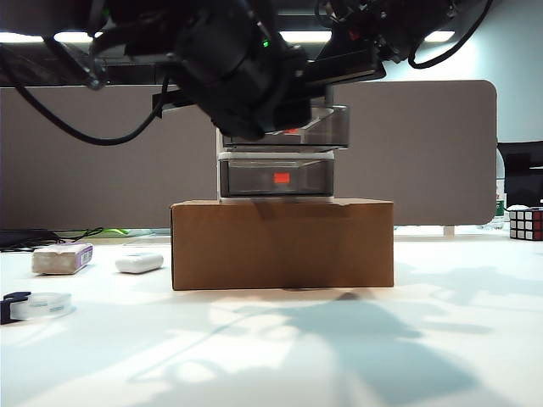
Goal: Open the second layer of the drawer on the table, pick up the transparent tape on the table and put it in, and finally close the drawer.
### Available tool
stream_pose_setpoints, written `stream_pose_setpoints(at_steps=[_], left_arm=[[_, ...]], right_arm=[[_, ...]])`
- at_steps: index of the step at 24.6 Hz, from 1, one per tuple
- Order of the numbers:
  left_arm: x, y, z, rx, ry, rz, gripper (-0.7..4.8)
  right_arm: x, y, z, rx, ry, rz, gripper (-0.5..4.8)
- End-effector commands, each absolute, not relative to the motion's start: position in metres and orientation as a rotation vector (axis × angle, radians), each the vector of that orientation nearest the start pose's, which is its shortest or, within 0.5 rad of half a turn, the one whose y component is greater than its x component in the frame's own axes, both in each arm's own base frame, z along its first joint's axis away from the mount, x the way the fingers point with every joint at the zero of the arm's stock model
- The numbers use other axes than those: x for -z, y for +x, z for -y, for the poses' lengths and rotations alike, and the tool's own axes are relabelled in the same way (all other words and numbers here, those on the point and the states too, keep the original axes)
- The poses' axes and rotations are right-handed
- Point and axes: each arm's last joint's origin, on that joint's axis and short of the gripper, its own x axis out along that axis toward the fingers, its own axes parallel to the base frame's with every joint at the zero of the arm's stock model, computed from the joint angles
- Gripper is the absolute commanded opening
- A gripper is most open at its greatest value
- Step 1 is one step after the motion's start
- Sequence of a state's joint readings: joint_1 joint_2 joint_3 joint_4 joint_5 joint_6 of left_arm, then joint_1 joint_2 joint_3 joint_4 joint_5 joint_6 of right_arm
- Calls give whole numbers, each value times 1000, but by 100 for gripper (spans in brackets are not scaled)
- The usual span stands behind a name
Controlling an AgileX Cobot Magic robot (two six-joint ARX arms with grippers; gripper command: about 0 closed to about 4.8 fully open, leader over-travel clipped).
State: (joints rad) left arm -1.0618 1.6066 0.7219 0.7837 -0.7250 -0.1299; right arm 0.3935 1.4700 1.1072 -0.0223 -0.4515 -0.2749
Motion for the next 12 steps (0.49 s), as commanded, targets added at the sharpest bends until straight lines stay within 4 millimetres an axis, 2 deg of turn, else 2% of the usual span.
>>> stream_pose_setpoints(at_steps=[1,12], left_arm=[[-210,158,276,319,-26,-92,-6],[-209,133,283,316,41,-116,-6]], right_arm=[[-305,302,-138,-877,-233,-249,-5],[-305,301,-139,-898,-221,-251,-5]])
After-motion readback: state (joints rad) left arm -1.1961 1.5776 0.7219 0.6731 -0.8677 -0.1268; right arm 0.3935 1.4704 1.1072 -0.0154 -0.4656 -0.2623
